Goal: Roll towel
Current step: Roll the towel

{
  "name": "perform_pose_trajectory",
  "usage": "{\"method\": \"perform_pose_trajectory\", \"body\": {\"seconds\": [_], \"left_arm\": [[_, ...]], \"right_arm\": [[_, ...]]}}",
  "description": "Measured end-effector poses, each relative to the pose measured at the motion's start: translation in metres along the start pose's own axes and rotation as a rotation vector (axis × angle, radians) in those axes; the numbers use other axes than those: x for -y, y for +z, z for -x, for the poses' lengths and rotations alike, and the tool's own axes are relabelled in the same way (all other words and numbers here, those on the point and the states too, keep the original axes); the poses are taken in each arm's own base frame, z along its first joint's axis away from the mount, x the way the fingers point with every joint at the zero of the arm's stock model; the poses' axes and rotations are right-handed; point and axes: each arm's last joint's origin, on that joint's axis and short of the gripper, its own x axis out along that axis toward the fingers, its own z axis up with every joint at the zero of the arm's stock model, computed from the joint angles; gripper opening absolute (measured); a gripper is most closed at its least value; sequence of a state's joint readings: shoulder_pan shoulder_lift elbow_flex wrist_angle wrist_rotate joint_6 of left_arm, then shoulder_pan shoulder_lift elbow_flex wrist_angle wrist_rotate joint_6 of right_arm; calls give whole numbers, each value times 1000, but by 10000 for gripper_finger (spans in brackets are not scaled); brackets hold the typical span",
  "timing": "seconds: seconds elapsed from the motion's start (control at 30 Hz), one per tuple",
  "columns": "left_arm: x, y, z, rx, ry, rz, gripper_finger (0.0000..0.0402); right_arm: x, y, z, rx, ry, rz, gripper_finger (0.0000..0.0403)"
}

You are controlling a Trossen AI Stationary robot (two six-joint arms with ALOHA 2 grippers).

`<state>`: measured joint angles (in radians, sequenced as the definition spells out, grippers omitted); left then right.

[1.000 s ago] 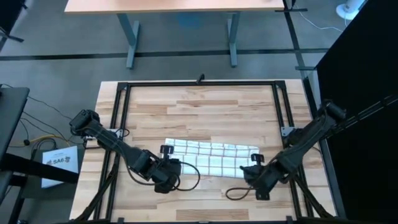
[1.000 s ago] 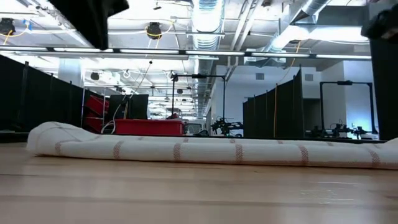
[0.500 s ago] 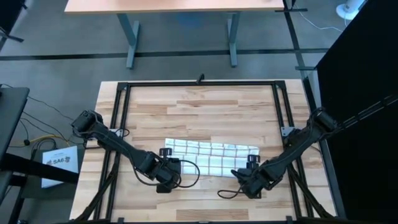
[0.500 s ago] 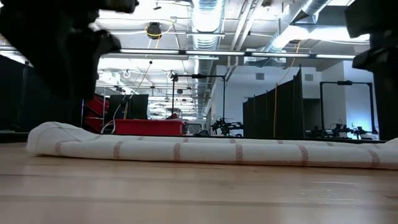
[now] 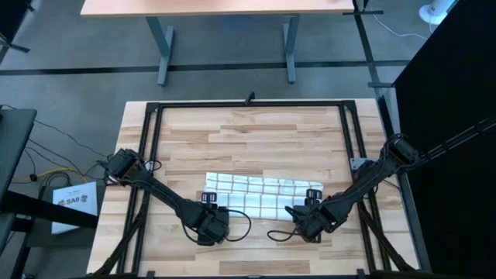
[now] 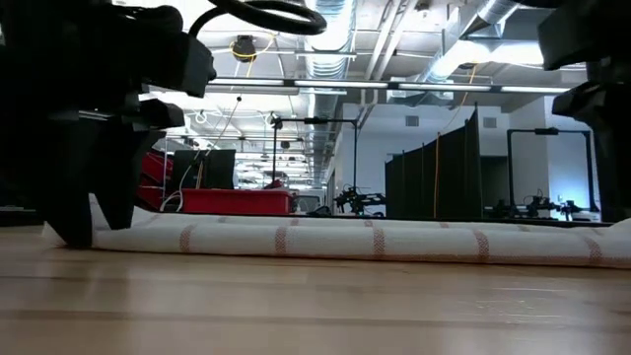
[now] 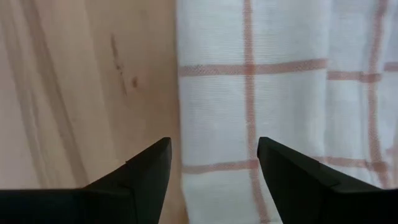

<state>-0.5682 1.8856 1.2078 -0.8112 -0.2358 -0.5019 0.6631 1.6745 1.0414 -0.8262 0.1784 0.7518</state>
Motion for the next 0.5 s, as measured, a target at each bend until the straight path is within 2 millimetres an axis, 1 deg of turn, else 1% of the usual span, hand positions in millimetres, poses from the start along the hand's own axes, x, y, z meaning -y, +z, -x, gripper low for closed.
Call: {"method": "perform_pose_trajectory", "body": {"seconds": [0.17, 0.37, 0.5], "left_arm": [[-1, 1, 0, 21, 34, 14, 157], [-3, 6, -1, 68, 41, 3, 157], [-4, 6, -4, 84, 50, -11, 157]], "right_arm": [[-5, -4, -1, 11, 19, 16, 226], [1, -10, -17, 15, 17, -11, 226], [4, -15, -24, 13, 14, -27, 226]]}}
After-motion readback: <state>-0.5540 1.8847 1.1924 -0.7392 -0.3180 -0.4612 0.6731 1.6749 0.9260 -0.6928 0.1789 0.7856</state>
